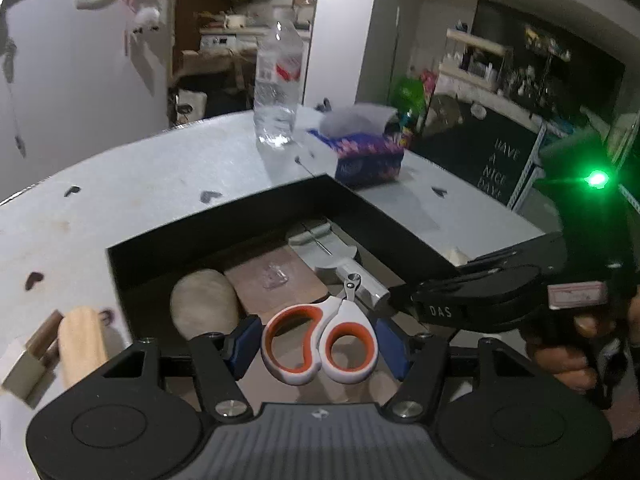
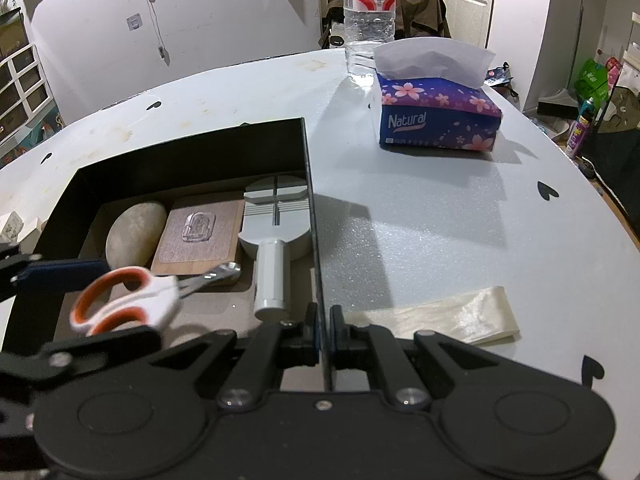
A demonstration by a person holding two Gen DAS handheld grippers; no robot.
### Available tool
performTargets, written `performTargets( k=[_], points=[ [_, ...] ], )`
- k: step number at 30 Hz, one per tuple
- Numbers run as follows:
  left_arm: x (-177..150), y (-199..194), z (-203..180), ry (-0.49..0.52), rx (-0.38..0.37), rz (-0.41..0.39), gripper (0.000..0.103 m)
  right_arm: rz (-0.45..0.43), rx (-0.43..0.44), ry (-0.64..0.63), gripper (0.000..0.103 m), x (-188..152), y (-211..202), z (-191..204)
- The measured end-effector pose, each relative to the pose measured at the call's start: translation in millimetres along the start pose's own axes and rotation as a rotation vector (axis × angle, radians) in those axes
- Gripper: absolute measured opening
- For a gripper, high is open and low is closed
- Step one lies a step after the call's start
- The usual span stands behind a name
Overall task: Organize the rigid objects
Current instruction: 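Carry the scissors into the black box and open the left gripper, then move the left gripper to the round tape measure and grasp it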
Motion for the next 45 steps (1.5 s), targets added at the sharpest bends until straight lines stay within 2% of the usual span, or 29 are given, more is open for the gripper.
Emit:
performTargets(
  k=[7, 13, 20, 23, 30, 35, 38, 41, 45],
  points=[
    [2.7, 14.1, 1.7, 0.012, 0.045, 0.065, 0.063, -0.001, 0.004, 0.002, 0.006, -0.3, 0.7, 0.6],
    [2.4, 22.1, -2.8, 0.011, 0.019, 0.085, 0.063, -0.001, 0.007, 0.006, 0.006, -0.5, 0.8, 0.3],
    [-1.9, 32.8, 2.7, -0.080, -0.046, 0.116, 0.064, 0.002, 0.007, 0.004, 0.006, 0.2, 1.0, 0.5],
    [-3.1, 31.8, 4.4, -0.080, -0.031, 0.118, 0.071, 0.003, 0.009, 0.005, 0.006, 0.1, 1.1, 0.4],
    [-4.1, 28.5, 3.5, -0.063, -0.035, 0.114, 0.071, 0.004, 0.011, 0.009, 0.006, 0.1, 1.3, 0.2],
    [-1.3, 17.9, 2.2, -0.032, -0.020, 0.088, 0.075, 0.004, 0.015, 0.013, 0.006, 0.1, 1.4, -0.2],
    [1.2, 5.3, 1.5, -0.013, -0.011, 0.056, 0.085, 0.004, 0.017, 0.013, 0.006, 0.0, 1.5, -0.6],
    [2.3, -10.9, 2.5, 0.014, 0.022, 0.019, 0.087, 0.005, 0.016, 0.012, 0.006, -0.1, 1.5, -0.8],
    [3.5, -31.9, 7.3, 0.015, 0.047, -0.032, 0.097, 0.004, 0.014, 0.012, 0.006, -0.2, 1.6, -1.0]
  ],
)
Point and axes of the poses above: each gripper's, at about its wrist camera, not at the fingertips, and y roughly the way its jaws point, z to its left, x to its top, the point moved 9 cm from there along y, roughly the way its jaws point, and after that the axes turned 3 degrees about x, right-handed, at the moved point
